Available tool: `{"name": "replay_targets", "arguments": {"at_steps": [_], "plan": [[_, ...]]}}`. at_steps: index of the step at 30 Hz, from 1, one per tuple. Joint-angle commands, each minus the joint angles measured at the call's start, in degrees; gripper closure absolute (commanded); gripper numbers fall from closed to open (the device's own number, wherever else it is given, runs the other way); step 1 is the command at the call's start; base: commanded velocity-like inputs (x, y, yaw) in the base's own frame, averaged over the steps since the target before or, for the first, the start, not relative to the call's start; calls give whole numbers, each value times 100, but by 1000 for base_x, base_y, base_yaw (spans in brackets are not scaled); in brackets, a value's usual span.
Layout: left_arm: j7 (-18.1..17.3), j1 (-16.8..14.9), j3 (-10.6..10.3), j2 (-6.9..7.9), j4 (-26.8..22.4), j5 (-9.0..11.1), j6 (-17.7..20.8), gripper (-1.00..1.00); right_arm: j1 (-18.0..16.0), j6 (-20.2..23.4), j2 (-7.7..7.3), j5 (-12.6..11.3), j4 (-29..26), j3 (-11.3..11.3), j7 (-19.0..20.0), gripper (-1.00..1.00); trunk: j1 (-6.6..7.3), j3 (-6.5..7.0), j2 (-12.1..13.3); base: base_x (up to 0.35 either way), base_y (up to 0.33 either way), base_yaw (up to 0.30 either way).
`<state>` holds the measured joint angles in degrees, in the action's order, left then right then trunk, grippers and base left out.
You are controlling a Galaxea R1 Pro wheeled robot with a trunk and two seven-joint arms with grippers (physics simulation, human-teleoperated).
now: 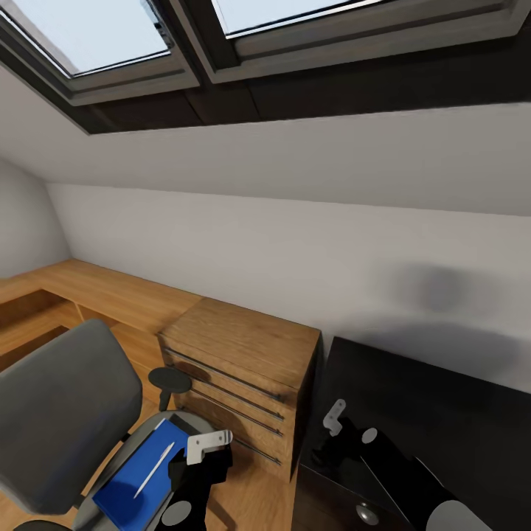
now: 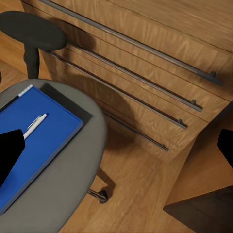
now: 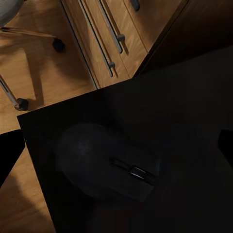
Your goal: In the bedroom, organize the workspace by keeping the computer under the desk, ensuring the monitor is on the desk, placing the keyboard on the desk next to the monitor, placing the mouse on the desk next to the keyboard, moving the folder from the swivel chair onto the desk next to the mouse, stacking the notebook on top of the folder with the pen on top of the notebook, and positioning the swivel chair next to the desk.
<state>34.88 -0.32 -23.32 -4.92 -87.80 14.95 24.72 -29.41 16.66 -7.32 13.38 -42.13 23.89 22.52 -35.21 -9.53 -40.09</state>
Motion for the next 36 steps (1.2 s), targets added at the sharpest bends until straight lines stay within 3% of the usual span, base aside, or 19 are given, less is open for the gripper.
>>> {"name": "replay_targets", "arguments": {"at_steps": [1,22,30,36], "plan": [[41,-3,-6,0,-9,43,16,-100,-3,21,-5,59,-14,11,25,-100,-2,-9,-8,0,0,0],[41,-3,-6,3,-9,47,16,-100,-3,21,-6,59,-24,8,25,-100,-2,-9,-8,0,0,0],[39,-3,8,17,-6,52,16,-100,-3,89,-6,21,-436,-78,-7,-100,174,135,313,0,0,0],[37,-3,4,13,19,52,16,-100,-3,351,-4,-12,-920,-281,-15,-100,306,243,554,0,0,0]]}}
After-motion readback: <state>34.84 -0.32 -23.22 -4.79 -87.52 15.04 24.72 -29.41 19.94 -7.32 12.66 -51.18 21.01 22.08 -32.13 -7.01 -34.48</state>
